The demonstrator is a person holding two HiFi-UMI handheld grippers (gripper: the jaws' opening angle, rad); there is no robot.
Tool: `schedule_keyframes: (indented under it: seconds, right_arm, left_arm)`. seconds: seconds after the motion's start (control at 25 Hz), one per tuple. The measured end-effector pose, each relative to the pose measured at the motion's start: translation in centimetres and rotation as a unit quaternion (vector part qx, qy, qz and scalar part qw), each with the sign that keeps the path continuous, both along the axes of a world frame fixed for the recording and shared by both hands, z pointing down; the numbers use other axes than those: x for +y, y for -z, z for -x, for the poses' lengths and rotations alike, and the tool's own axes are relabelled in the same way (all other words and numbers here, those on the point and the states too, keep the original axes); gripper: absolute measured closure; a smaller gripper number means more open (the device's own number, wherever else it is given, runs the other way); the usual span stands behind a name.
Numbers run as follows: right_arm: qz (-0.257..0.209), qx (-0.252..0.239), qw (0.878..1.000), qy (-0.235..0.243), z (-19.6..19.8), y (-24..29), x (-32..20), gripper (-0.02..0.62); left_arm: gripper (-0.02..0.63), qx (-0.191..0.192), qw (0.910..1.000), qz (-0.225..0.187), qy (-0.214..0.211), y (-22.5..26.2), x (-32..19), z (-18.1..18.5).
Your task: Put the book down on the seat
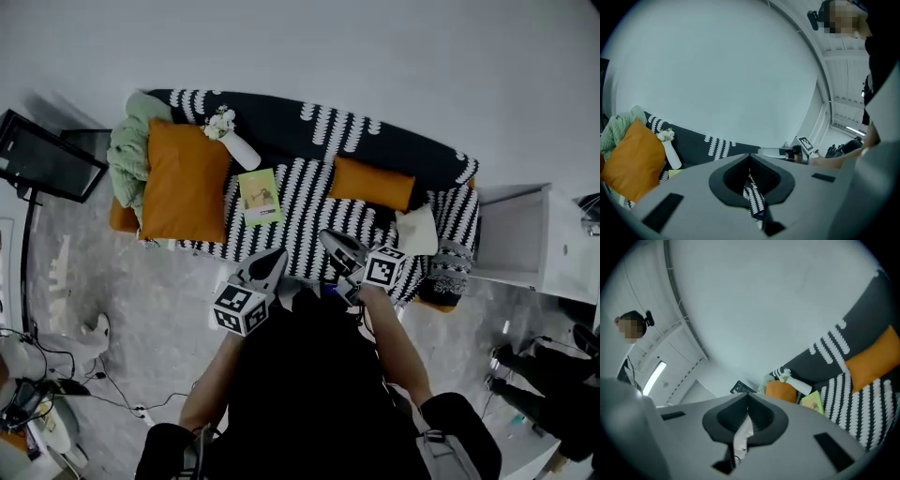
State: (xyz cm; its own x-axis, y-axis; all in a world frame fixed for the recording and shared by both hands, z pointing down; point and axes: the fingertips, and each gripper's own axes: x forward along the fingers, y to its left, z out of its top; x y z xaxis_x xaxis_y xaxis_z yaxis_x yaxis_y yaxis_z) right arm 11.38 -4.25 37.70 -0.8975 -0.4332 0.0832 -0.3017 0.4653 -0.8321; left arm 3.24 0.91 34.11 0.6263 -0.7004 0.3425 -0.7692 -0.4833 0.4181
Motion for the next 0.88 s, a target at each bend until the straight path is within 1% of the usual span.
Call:
schedule_keyframes:
  seconds: [0.08,0.2,0.36,0.48,0.6,0.88]
  right_arm:
    - [-0.047,0.034,0.998,0.004,-1.0,1.3,-0.3,0.578]
    - [-0.11,0.079,0.991,0.017,-1.9,3.3,-0.5,0.578]
    - [-0.164,0.108,0.98,0.019,-2.9,5.3,0.5,0.578]
    - [-0.199,0.141,0.969,0.025,-2.9,5.9,1.8,0.578]
    - [-0.221,0.167,0.96,0.032,-2.3,6.1,3.5,0.578]
    - [-0.235,0.187,0.953,0.036,1.3,6.4,7.9,0.578]
  left_arm:
    - [0.594,-0.001,1.0,-0.005,-0.002,0.3,-0.1,-0.3]
    - [0.594,-0.002,0.9999,-0.013,-0.002,1.0,-0.2,-0.7]
    - [0.594,-0.002,0.9999,-0.015,0.005,1.2,0.3,-1.1]
    - [0.594,0.004,0.9999,-0.011,0.008,1.1,1.1,-1.3]
    - [0.594,0.007,0.9999,-0.013,0.002,1.1,2.3,-1.4]
    - [0.594,0.02,0.9993,-0.026,-0.015,1.7,5.5,0.3]
